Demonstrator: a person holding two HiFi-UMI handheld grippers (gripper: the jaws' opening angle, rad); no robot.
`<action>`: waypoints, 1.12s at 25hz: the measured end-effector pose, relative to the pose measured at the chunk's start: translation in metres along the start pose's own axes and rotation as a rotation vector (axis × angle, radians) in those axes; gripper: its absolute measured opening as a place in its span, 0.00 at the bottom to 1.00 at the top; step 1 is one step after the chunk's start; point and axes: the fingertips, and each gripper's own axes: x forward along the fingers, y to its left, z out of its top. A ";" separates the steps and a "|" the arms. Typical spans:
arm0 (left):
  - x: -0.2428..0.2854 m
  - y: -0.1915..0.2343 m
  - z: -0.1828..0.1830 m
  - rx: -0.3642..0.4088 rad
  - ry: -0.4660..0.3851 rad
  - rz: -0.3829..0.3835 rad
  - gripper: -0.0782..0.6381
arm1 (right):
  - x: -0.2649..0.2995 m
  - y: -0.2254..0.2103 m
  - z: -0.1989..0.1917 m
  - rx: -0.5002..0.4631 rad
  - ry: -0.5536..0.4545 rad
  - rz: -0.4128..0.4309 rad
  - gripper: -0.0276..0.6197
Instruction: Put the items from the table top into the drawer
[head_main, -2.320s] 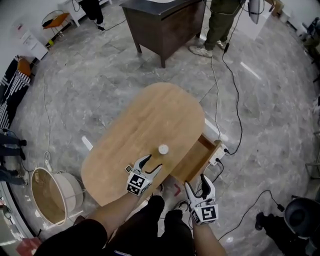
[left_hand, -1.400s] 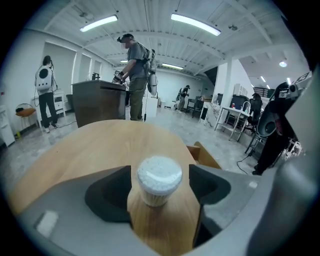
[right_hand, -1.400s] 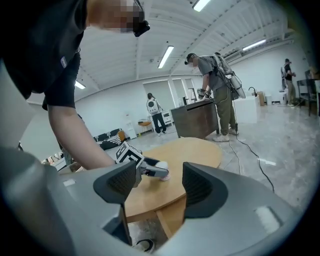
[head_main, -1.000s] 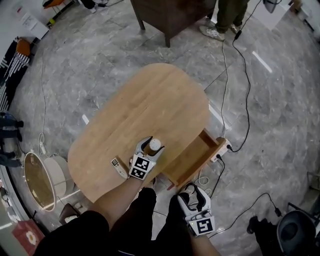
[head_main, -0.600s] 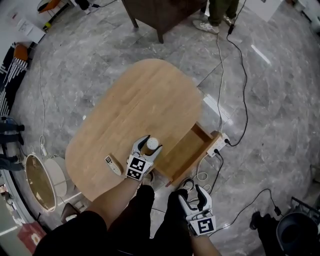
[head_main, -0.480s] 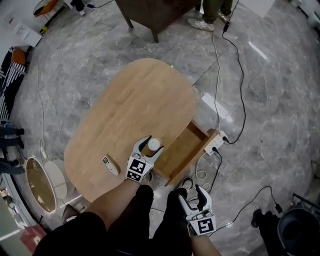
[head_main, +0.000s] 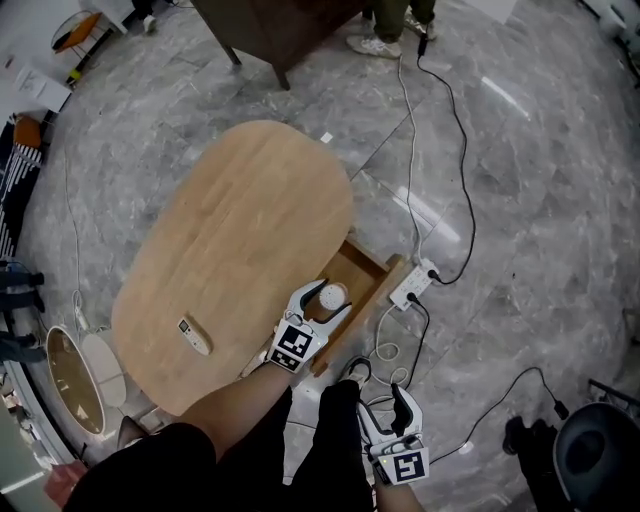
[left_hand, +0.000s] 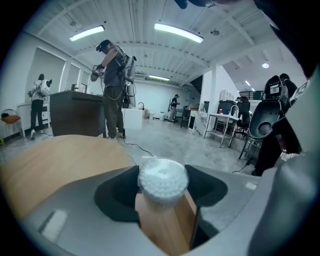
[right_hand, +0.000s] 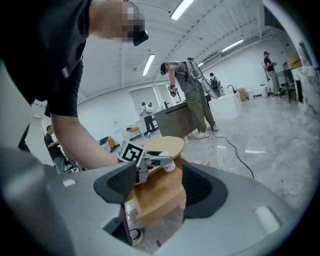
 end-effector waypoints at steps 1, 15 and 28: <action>0.007 -0.005 -0.004 0.005 0.008 -0.003 0.52 | -0.005 -0.005 -0.002 0.003 -0.001 -0.009 0.50; 0.077 0.006 -0.063 0.073 0.124 0.050 0.52 | -0.025 -0.046 -0.027 0.057 0.000 -0.057 0.50; 0.091 0.014 -0.088 0.065 0.133 0.058 0.51 | 0.034 -0.043 -0.020 0.018 -0.012 0.015 0.50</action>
